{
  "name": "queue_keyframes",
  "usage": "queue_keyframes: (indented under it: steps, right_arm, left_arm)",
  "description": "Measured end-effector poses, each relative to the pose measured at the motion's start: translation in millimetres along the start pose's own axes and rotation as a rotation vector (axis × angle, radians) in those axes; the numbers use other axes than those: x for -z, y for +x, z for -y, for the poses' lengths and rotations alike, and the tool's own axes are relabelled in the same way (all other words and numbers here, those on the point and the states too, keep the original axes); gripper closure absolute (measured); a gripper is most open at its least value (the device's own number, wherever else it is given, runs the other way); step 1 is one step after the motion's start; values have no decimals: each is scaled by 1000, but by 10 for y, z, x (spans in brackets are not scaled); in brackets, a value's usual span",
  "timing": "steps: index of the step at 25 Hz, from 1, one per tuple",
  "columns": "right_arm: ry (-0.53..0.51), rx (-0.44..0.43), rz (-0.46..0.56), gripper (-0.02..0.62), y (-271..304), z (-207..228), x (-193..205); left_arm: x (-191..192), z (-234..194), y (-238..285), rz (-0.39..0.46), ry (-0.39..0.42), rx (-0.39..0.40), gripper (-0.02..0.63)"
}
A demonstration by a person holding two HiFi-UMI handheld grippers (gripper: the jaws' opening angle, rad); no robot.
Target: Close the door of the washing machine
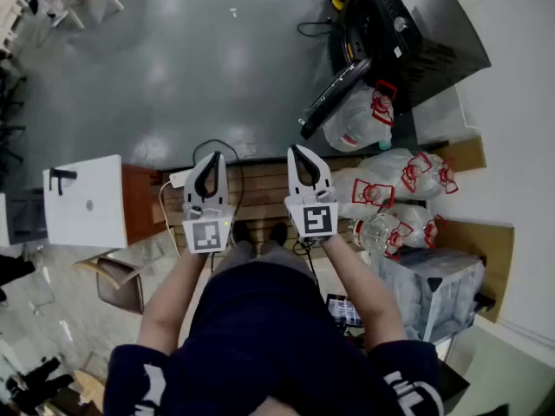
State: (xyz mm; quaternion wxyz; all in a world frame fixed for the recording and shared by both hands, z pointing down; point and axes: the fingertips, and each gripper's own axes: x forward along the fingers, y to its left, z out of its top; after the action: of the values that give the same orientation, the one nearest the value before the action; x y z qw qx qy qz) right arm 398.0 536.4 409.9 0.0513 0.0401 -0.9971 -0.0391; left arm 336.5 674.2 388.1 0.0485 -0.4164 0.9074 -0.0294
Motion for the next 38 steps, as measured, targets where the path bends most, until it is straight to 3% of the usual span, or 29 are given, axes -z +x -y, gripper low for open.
queue_keyframes:
  steps: [12,22,30,38]
  right_arm:
    - [-4,1,-14,577,34,51,76]
    - [28,0,0,576,-122,82,161]
    - [-18,48,0,575,-216,201,232]
    - [-25,38,-9,531,-332,353,268]
  left_arm:
    - [36,15,74,0,-3,3,581]
    - [133,138,101,-25,6,49,581]
    - [202,247,118,-29,-6,46,581]
    - [241,419,189,-27,3,78,581]
